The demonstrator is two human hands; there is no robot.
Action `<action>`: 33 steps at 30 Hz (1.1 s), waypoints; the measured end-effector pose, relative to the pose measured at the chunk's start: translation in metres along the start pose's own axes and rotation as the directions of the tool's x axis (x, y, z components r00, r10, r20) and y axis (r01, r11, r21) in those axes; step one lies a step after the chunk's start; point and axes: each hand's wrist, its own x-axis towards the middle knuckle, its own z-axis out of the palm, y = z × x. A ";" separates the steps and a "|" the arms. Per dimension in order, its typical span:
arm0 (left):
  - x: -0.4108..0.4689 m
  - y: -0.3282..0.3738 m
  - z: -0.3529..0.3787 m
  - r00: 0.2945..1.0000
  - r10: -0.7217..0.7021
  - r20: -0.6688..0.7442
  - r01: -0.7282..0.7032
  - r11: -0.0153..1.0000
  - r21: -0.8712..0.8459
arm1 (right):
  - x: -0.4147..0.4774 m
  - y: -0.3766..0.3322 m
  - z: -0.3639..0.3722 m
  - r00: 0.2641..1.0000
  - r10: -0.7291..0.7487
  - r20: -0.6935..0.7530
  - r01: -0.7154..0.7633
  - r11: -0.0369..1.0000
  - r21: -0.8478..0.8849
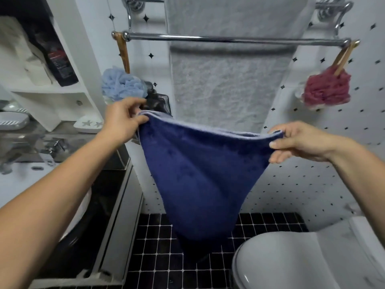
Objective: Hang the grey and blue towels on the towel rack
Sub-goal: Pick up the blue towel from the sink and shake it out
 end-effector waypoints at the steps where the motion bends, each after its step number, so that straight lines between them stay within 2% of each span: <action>1: -0.001 -0.001 -0.002 0.995 -0.062 -0.073 0.055 0.993 -0.102 | 0.000 0.001 -0.002 0.999 -0.047 -0.023 0.049 0.997 0.066; 2: -0.003 -0.002 -0.001 0.992 -0.095 -0.085 0.078 0.981 -0.180 | 0.004 0.002 -0.005 0.986 -0.106 -0.131 0.122 0.986 0.115; 3: -0.007 -0.003 0.001 0.996 -0.091 -0.019 0.085 0.975 -0.206 | 0.011 0.004 -0.009 0.954 -0.147 -0.263 0.180 0.978 0.104; 4: -0.012 -0.004 0.005 0.988 -0.068 0.139 0.089 0.985 -0.148 | 0.016 0.006 -0.012 0.916 -0.159 -0.368 0.181 0.983 0.024; 6: -0.023 -0.007 0.014 0.869 -0.074 0.490 0.038 0.996 0.084 | 0.021 0.012 -0.013 0.902 -0.098 -0.421 0.021 0.983 -0.185; 7: -0.024 -0.009 0.015 0.853 -0.084 0.516 0.019 0.991 0.131 | 0.021 0.016 -0.011 0.924 -0.047 -0.380 -0.043 0.973 -0.226; 8: -0.022 -0.011 0.015 0.878 -0.080 0.473 0.054 0.996 0.069 | 0.020 0.018 -0.009 0.947 -0.012 -0.321 -0.059 0.976 -0.211; 9: -0.019 -0.009 0.012 0.914 -0.090 0.395 0.135 0.987 -0.088 | 0.018 0.019 -0.007 0.964 -0.008 -0.265 -0.030 0.990 -0.141; 10: -0.017 -0.007 0.009 0.939 -0.124 0.321 0.225 0.927 -0.301 | 0.015 0.020 -0.008 0.974 -0.043 -0.220 0.039 0.999 -0.024; 11: -0.013 -0.005 0.006 0.941 -0.164 0.296 0.301 0.807 -0.508 | 0.013 0.018 -0.008 0.975 -0.098 -0.197 0.122 0.986 0.112; 12: -0.010 -0.006 0.004 0.930 -0.183 0.317 0.351 0.691 -0.632 | 0.013 0.016 -0.009 0.968 -0.145 -0.207 0.190 0.958 0.217; 13: -0.009 -0.006 0.004 0.921 -0.174 0.348 0.370 0.665 -0.648 | 0.015 0.015 -0.012 0.955 -0.163 -0.246 0.225 0.942 0.250; 14: -0.007 -0.007 0.005 0.911 -0.149 0.384 0.356 0.755 -0.551 | 0.018 0.014 -0.014 0.940 -0.149 -0.306 0.209 0.962 0.174; 15: -0.006 -0.007 0.007 0.897 -0.121 0.426 0.288 0.890 -0.353 | 0.021 0.013 -0.016 0.919 -0.130 -0.372 0.138 0.990 -0.003; 16: -0.006 -0.008 0.010 0.884 -0.103 0.456 0.183 0.974 -0.135 | 0.024 0.013 -0.016 0.900 -0.124 -0.418 0.042 0.979 -0.200; 17: -0.002 -0.008 0.014 0.886 -0.090 0.456 0.090 0.996 0.022 | 0.027 0.012 -0.015 0.891 -0.132 -0.435 -0.023 0.942 -0.334; 18: 0.002 -0.008 0.017 0.904 -0.074 0.422 0.032 0.994 0.105 | 0.028 0.010 -0.013 0.887 -0.145 -0.438 -0.045 0.917 -0.396; 19: 0.005 -0.006 0.018 0.933 -0.056 0.356 0.008 0.991 0.133 | 0.030 0.008 -0.010 0.883 -0.154 -0.443 -0.033 0.922 -0.387; 21: 0.012 -0.002 0.016 0.972 -0.057 0.229 0.049 0.998 0.044 | 0.031 0.004 -0.010 0.857 -0.156 -0.490 0.042 0.971 -0.237; 23: 0.018 0.002 0.012 0.975 -0.079 0.210 0.087 0.996 -0.029 | 0.031 -0.003 -0.014 0.819 -0.141 -0.556 0.103 0.990 -0.099; 26: 0.020 0.010 0.012 0.960 -0.033 0.278 0.001 0.993 0.117 | 0.030 -0.010 -0.016 0.771 -0.096 -0.629 0.127 0.992 0.005; 28: 0.020 0.016 0.016 0.962 -0.027 0.273 -0.013 0.990 0.142 | 0.030 -0.014 -0.014 0.742 -0.063 -0.667 0.137 0.989 0.059; 30: 0.022 0.024 0.022 0.950 -0.101 0.295 0.114 0.993 -0.026 | 0.030 -0.021 -0.015 0.737 -0.034 -0.675 0.160 0.979 0.126; 32: 0.028 0.038 0.026 0.927 -0.180 0.328 0.267 0.933 -0.242 | 0.032 -0.032 -0.019 0.742 -0.022 -0.670 0.195 0.963 0.185; 33: 0.035 0.046 0.025 0.932 -0.181 0.314 0.282 0.906 -0.315 | 0.033 -0.039 -0.024 0.740 -0.024 -0.672 0.221 0.953 0.209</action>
